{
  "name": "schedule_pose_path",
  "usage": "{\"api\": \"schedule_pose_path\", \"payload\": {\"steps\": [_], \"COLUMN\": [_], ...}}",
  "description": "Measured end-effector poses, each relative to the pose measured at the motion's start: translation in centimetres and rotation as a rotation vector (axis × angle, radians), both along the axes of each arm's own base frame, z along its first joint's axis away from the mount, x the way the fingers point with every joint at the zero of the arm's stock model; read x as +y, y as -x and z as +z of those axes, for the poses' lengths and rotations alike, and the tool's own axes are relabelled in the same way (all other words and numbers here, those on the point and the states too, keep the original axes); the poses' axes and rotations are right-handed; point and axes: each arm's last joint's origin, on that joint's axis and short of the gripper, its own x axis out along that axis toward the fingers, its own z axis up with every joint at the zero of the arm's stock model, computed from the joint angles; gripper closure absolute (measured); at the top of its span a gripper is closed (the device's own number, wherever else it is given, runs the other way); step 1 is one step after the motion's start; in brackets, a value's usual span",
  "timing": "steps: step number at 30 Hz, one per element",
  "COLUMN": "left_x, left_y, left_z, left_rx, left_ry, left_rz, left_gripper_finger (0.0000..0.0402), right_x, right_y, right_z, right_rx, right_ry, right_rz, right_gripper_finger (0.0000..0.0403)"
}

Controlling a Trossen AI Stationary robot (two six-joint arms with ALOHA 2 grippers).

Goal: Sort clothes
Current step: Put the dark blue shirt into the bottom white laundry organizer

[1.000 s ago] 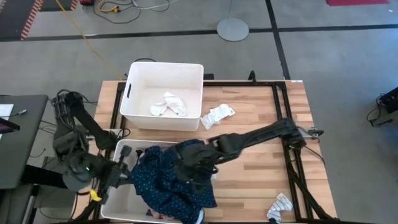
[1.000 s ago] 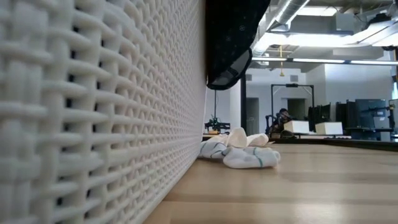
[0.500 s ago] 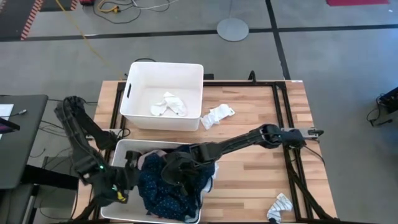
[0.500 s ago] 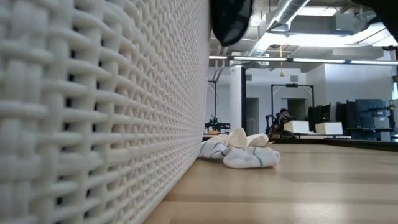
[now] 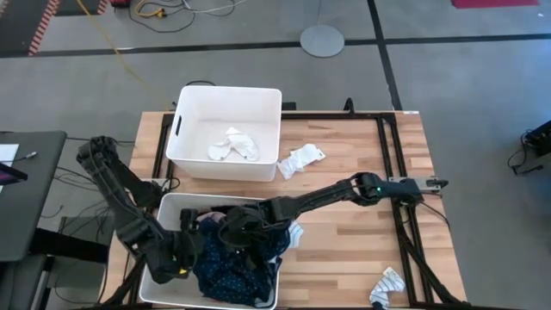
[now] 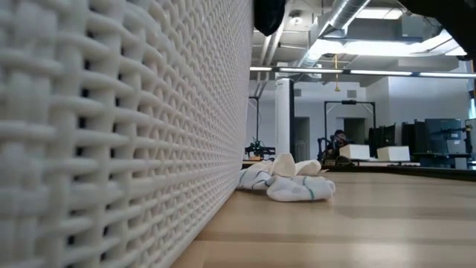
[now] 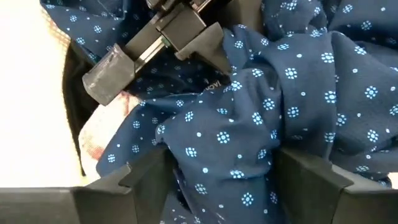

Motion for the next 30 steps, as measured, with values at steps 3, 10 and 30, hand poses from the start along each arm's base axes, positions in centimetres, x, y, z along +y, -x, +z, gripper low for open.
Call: {"api": "schedule_pose_path", "payload": {"steps": [3,10,30], "left_x": [-0.1,-0.6,-0.5], "left_y": [-0.1,0.9,1.7], "left_z": [1.0,4.5,9.8], "left_rx": [-0.008,0.002,-0.155], "left_ry": [0.023,0.108,0.126], "left_rz": [-0.017,-0.068,-0.121], "left_gripper_finger": [0.0143,0.0142,0.0142], "right_x": [0.3,1.4,2.6], "right_y": [0.3,1.9,11.2], "right_z": [0.8,5.3,16.6], "right_rx": [-0.029,-0.123,-0.097], "right_ry": [0.009,0.038,0.208], "right_rz": [0.019,0.064,0.055], "right_gripper_finger": [0.0343,0.0247,0.0162]}}
